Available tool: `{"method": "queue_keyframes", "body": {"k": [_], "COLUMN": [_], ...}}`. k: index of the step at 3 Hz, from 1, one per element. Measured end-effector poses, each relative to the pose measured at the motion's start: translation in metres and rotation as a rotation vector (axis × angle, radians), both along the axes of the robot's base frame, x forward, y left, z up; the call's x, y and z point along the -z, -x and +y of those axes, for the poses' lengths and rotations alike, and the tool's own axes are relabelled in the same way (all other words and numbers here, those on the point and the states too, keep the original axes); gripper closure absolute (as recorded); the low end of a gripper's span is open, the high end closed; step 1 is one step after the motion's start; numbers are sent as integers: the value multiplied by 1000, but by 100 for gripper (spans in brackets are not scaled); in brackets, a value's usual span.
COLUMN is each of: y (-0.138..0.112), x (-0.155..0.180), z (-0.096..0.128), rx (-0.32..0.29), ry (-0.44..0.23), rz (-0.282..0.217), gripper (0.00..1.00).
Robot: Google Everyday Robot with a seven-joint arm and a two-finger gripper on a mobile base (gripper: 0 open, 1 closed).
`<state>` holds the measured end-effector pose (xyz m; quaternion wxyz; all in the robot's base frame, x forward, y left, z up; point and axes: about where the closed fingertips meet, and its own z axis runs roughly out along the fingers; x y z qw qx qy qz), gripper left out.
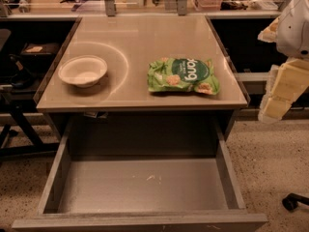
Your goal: Place green rice chip bag into top drawer
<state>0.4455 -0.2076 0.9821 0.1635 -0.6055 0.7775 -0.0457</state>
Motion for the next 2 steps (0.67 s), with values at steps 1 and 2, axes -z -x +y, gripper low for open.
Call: {"method": "queue_keyframes", "body": {"k": [1, 2], "y": [-20, -73], "x": [3, 8], "z": [18, 62], "rx": [-20, -81], "ry": [15, 55], "rz": [7, 6], "gripper": [0, 0]}}
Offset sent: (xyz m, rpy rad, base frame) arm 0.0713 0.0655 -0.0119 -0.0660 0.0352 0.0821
